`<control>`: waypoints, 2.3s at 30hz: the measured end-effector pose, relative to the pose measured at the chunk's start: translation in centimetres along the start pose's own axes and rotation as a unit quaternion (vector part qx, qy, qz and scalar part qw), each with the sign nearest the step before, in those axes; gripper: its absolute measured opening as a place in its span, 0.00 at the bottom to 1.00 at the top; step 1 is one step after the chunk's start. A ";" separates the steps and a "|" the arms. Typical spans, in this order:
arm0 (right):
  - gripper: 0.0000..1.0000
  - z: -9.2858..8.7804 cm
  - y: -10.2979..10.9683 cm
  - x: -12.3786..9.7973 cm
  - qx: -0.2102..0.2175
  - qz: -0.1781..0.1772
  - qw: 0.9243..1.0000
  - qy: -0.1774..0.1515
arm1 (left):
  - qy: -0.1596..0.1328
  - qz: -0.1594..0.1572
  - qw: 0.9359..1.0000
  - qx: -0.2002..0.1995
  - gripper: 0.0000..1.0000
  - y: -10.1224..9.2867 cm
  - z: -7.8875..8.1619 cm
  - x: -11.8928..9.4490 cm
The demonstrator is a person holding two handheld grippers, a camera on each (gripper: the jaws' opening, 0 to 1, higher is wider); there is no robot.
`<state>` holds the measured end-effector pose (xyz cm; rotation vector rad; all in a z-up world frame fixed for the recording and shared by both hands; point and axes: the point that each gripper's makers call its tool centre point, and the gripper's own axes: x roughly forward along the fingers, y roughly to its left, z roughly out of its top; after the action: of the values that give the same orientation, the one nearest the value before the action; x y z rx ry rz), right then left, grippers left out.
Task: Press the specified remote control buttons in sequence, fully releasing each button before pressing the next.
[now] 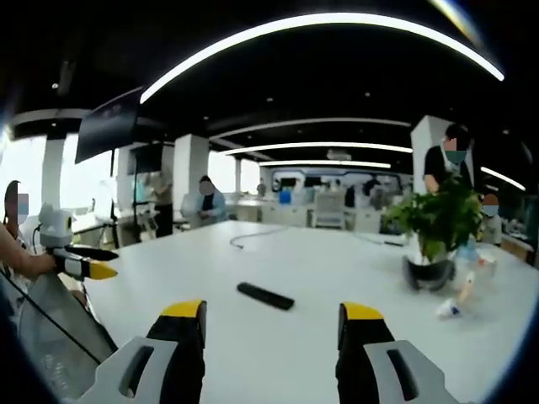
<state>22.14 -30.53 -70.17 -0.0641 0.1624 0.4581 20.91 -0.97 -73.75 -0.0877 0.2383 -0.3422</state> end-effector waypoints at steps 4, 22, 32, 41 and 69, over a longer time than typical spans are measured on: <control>0.61 -0.1 0.0 0.0 0.003 0.001 1.000 0.003 | 0.001 -0.001 1.000 0.000 0.89 -0.1 -0.1 0.0; 0.60 -0.4 0.2 0.1 -0.013 0.002 1.000 0.012 | 0.016 -0.005 1.000 0.004 0.88 -0.2 -0.5 0.0; 0.60 -0.3 0.2 0.1 -0.008 0.005 1.000 0.008 | 0.023 -0.010 1.000 0.008 0.88 -0.4 -0.8 0.2; 0.58 -0.5 0.3 0.2 -0.014 0.006 1.000 0.014 | 0.017 -0.010 1.000 0.012 0.88 -0.3 -0.6 0.2; 0.54 -0.8 -0.9 0.3 -0.049 -0.030 0.998 0.034 | -0.046 -0.026 0.998 0.035 0.97 -0.1 1.4 0.3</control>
<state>22.71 -31.28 -71.02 -0.1805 0.2033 0.4045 21.53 -1.09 -72.42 -0.0407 0.1330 -0.3969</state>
